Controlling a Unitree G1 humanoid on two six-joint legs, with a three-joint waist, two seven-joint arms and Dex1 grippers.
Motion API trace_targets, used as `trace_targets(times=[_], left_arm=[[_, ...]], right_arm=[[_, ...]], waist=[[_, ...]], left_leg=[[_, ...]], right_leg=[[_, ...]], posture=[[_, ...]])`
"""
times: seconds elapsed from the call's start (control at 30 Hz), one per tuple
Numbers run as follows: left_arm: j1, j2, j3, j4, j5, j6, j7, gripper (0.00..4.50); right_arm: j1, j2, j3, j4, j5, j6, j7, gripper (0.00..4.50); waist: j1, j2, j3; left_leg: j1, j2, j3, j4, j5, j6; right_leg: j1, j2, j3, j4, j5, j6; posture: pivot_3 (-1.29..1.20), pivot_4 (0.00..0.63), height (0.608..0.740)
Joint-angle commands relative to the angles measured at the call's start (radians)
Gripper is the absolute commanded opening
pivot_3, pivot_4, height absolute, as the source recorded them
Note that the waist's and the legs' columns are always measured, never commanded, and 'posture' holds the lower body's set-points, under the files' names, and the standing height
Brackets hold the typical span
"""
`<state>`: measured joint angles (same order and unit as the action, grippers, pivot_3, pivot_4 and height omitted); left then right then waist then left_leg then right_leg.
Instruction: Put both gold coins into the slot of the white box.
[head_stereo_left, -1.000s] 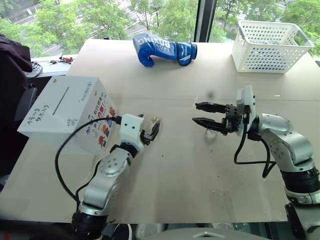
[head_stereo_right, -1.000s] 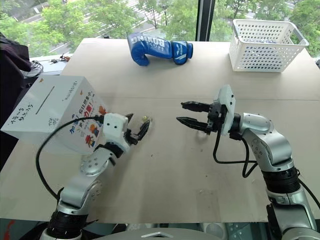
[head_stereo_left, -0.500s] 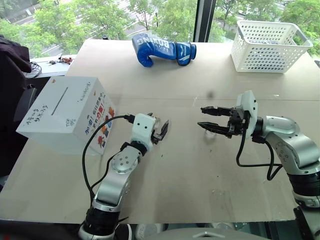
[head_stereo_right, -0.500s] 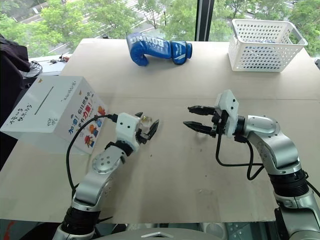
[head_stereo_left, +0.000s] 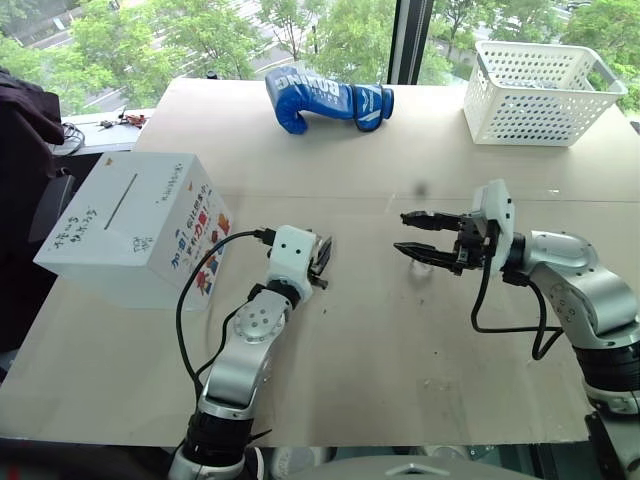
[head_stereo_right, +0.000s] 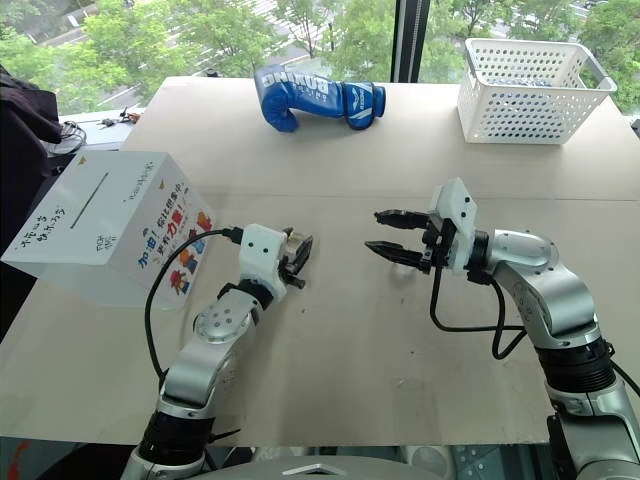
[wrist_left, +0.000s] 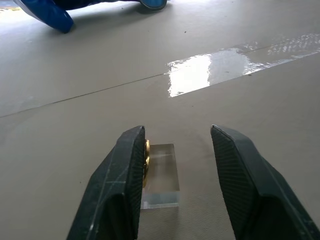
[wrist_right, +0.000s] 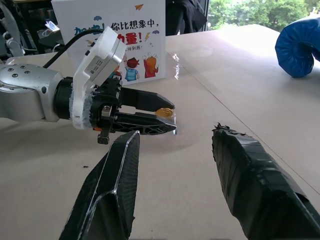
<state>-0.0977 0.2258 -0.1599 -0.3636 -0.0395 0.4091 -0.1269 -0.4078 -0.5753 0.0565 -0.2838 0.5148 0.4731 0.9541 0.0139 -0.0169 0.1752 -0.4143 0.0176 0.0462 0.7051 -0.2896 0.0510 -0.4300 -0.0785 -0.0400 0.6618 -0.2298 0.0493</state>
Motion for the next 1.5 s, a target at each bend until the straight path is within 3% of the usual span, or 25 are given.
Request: trace_targets(times=[0.03, 0.43, 0.53, 0.63, 0.67, 0.97, 1.17, 1.5], left_arm=[[0.001, -0.01, 0.017, -0.025, 0.012, -0.002, 0.003, 2.21], [0.014, -0.023, 0.027, -0.03, 0.025, 0.008, 0.002, 2.21], [0.015, -0.027, 0.029, -0.029, 0.028, 0.008, 0.003, 1.38], [0.016, -0.029, 0.03, -0.028, 0.033, 0.007, 0.005, 0.19], [0.017, -0.03, 0.03, -0.029, 0.035, 0.006, 0.006, 0.04], [0.013, -0.023, 0.023, -0.036, 0.106, -0.076, 0.017, 0.04], [0.009, 0.032, -0.025, -0.107, 0.302, -0.174, 0.073, 0.04], [-0.02, -0.011, 0.009, -0.173, 0.354, -0.164, 0.085, 0.04]], right_arm=[[-0.015, 0.0, -0.022, -0.014, 0.012, -0.019, 0.005, 2.5], [-0.004, 0.001, -0.021, -0.017, 0.012, -0.021, 0.003, 2.5], [-0.001, -0.001, -0.022, -0.017, 0.012, -0.021, 0.005, 2.5], [0.0, -0.001, -0.021, -0.018, 0.011, -0.022, 0.004, 2.5], [0.001, 0.0, -0.021, -0.018, 0.011, -0.022, 0.004, 2.5], [-0.005, 0.006, -0.018, -0.011, 0.013, -0.02, 0.003, 2.5], [-0.003, 0.001, -0.024, -0.014, 0.018, -0.013, 0.004, 2.5], [-0.025, -0.002, -0.023, 0.004, 0.02, -0.009, 0.014, 2.5]], waist=[[0.0, 0.0, 0.0], [0.0, 0.0, 0.0], [0.0, 0.0, 0.0], [0.0, 0.0, 0.0], [0.0, 0.0, 0.0], [0.0, 0.0, 0.0], [0.0, 0.0, 0.0], [0.0, 0.0, 0.0]], left_leg=[[0.0, 0.0, 0.0, 0.0, 0.0, 0.0], [0.0, 0.0, 0.0, 0.0, 0.0, 0.0], [0.0, 0.0, 0.0, 0.0, 0.0, 0.0], [0.0, 0.0, 0.0, 0.0, 0.0, 0.0], [0.0, 0.0, 0.0, 0.0, 0.0, 0.0], [0.0, 0.0, 0.0, 0.0, 0.0, 0.0], [0.0, 0.0, 0.0, 0.0, 0.0, 0.0], [0.0, 0.0, 0.0, 0.0, 0.0, 0.001]], right_leg=[[0.0, 0.0, 0.0, 0.0, 0.0, 0.0], [0.0, 0.0, 0.0, 0.0, 0.0, 0.0], [0.0, 0.0, 0.0, 0.0, 0.0, 0.0], [0.0, 0.0, 0.0, 0.0, 0.0, 0.0], [0.0, 0.0, 0.0, 0.0, 0.0, 0.0], [0.0, 0.0, 0.0, 0.0, 0.0, 0.0], [0.0, 0.0, 0.0, 0.0, 0.0, 0.0], [0.0, 0.0, 0.0, 0.0, 0.0, 0.0]], posture=[[0.0, 0.15, 0.704], [0.0, 0.15, 0.704], [0.0, 0.15, 0.704], [0.0, 0.15, 0.704], [0.0, 0.15, 0.704], [0.0, 0.15, 0.704], [0.0, 0.15, 0.704], [0.0, 0.15, 0.704]])
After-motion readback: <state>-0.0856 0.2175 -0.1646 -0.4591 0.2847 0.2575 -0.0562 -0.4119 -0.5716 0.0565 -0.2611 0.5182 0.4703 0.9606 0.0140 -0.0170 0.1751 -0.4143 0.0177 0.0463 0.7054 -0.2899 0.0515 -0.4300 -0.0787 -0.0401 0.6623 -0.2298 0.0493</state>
